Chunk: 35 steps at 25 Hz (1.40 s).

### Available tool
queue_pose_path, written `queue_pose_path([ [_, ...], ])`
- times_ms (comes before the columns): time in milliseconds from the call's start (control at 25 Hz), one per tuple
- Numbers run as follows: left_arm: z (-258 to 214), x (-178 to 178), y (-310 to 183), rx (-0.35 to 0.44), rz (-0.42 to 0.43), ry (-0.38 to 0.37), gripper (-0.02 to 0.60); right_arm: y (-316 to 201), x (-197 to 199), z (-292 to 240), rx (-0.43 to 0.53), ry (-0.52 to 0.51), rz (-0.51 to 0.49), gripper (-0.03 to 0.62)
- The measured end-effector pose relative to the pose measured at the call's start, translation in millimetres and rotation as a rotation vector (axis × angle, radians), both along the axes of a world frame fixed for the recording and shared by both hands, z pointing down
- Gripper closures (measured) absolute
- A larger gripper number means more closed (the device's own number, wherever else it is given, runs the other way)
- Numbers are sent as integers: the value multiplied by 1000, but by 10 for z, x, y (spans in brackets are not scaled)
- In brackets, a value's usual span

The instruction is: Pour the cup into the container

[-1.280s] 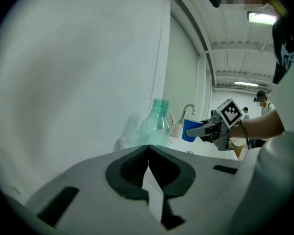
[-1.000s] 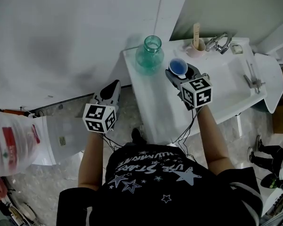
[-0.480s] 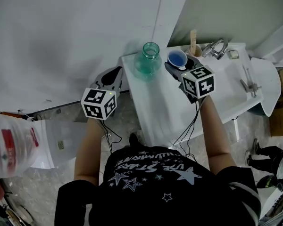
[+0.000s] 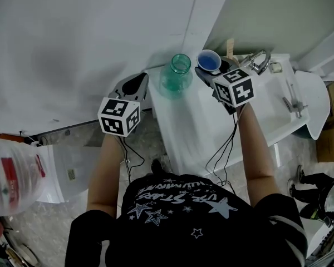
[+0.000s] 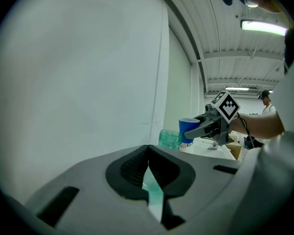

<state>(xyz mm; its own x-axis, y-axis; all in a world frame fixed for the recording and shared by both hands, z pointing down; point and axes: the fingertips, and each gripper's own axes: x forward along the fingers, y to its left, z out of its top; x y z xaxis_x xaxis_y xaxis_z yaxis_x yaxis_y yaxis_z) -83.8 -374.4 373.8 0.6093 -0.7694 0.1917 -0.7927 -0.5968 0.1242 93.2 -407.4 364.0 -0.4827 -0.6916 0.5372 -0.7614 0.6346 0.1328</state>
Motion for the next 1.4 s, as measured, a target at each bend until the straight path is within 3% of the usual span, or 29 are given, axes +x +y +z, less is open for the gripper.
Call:
queue_pose_path([
  [760, 103, 77, -115, -10, 23, 39, 569, -171, -50, 98, 20, 249, -44, 336],
  [1400, 182, 122, -131, -28, 24, 44, 569, -216, -104, 106, 30, 400, -104, 336],
])
